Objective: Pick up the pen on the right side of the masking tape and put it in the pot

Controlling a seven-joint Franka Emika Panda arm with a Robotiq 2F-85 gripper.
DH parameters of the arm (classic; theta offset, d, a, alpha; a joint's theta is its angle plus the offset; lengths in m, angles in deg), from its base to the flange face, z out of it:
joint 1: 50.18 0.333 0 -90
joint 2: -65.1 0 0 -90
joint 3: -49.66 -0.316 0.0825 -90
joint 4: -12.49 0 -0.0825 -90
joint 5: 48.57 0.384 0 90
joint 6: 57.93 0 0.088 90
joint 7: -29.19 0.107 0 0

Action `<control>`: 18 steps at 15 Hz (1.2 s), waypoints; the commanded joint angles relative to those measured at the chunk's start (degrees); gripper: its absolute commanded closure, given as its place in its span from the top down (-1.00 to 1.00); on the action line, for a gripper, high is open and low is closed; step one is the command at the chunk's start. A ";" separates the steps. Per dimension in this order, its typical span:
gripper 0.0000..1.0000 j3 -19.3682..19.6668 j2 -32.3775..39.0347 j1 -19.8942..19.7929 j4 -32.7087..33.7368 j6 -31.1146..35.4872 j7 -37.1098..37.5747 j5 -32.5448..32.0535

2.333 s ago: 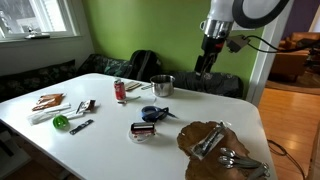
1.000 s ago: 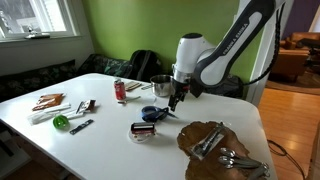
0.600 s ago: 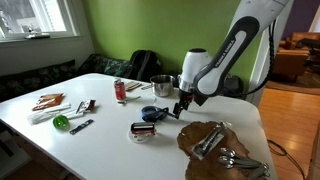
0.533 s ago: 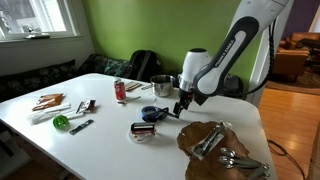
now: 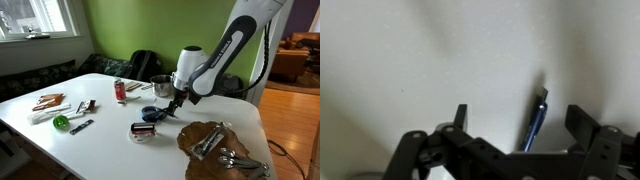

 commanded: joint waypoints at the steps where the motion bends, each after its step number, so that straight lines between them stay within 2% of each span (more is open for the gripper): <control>1: 1.00 4.25 3.28 4.82 4.14 -0.75 1.69 -0.60; 2: 0.98 4.36 3.93 5.15 4.92 -1.10 1.54 -0.42; 4: 0.76 5.04 5.25 6.08 6.35 -1.12 1.65 -0.30; 6: 0.29 5.18 6.46 6.53 7.64 -0.92 1.55 -0.13; 7: 0.28 5.27 6.77 6.79 8.02 -0.73 1.55 -0.15; 15: -0.94 5.70 6.21 7.76 8.87 -3.08 2.07 0.17; 16: -1.00 5.47 6.19 7.57 8.86 -3.87 2.10 0.27; 18: -0.92 5.32 6.12 7.39 8.94 -5.11 2.43 0.30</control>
